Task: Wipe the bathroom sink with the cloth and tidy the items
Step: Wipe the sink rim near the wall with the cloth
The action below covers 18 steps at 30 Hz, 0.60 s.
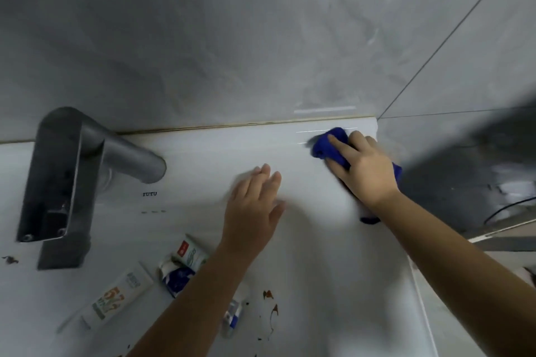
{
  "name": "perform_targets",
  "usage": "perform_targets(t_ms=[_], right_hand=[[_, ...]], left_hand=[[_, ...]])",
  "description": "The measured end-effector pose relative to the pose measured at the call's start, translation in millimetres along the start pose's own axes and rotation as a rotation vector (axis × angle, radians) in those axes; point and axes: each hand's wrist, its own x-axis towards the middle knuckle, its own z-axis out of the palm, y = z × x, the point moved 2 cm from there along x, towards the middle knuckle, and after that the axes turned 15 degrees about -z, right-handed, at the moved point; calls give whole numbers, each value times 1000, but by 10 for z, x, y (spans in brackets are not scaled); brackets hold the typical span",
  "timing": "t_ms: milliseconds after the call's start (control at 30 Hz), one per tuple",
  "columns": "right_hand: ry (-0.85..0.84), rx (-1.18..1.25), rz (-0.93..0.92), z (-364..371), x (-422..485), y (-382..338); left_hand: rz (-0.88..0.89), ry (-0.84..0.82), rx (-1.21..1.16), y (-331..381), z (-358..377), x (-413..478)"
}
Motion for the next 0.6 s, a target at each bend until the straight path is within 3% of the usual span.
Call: perform_targets(t_ms=[67,200,367,533,600], right_hand=[[26,-27,19,3,29,99],[163,77,519,-96,-219,147],[94,76,361,-76,-150,178],[98,106,569,-95,-246,101],[125,109,487,-173,-431,-13]], left_hand=[[-7,-4,17,3,6,3],[-49,6,-35,20,14,4],[-114,-36,-83,45,8,8],[-116,-39,-107,37,9,8],[-122,-56,-122,42,6,4]])
